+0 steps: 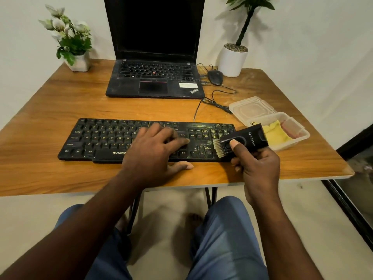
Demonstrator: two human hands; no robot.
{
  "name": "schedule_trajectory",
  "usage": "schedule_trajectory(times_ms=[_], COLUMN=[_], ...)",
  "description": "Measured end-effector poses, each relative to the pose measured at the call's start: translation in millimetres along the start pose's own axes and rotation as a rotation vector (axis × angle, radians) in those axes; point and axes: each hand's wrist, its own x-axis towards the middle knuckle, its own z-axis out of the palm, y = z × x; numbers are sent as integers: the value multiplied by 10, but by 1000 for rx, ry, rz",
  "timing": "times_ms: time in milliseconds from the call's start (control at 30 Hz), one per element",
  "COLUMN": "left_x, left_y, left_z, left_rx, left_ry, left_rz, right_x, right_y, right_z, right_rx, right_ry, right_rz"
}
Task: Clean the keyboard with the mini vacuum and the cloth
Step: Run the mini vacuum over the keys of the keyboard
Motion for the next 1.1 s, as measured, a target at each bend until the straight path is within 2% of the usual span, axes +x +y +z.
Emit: schedule_trajectory(times_ms=[133,300,400,500,567,700,733,867,900,967,1033,1100], left_x=[26,22,26,22,24,30,30,16,16,23,31,28], left_y=[-2,15,12,7,6,7,8,3,2,11,18,15], left_z=[3,-6,5,9,12,14,16,17,17,21,24,26], left_rx=[65,65,70,66,65,64,64,48,52,64,65,57], left_ry=[-49,-56,-44,-60,-65,-55,-54,-39,-41,-51,-63,-53], left_rz=[79,30,26,15,15,8,7,13,11,-2,-12,-8], right_x=[-25,19,70,208,266,176,181,324,330,292,248,307], right_y=[-123,-315,-392,-446,-466,-482,-475,-504,-503,-512,-499,-470], right_z=[168,370,473,518,498,508,525,528,509,480,484,510], right_rx=[-361,-776,-848,-988,-1007,-847,-884,-1017,-960,-846,-848,-956], right_ry=[-121,-225,-309,-203,-132,-402,-401,-197,-227,-399,-531,-436], right_rz=[-246,-474,-462,-420,-400,-305,-326,-400,-391,-354,-341,-396])
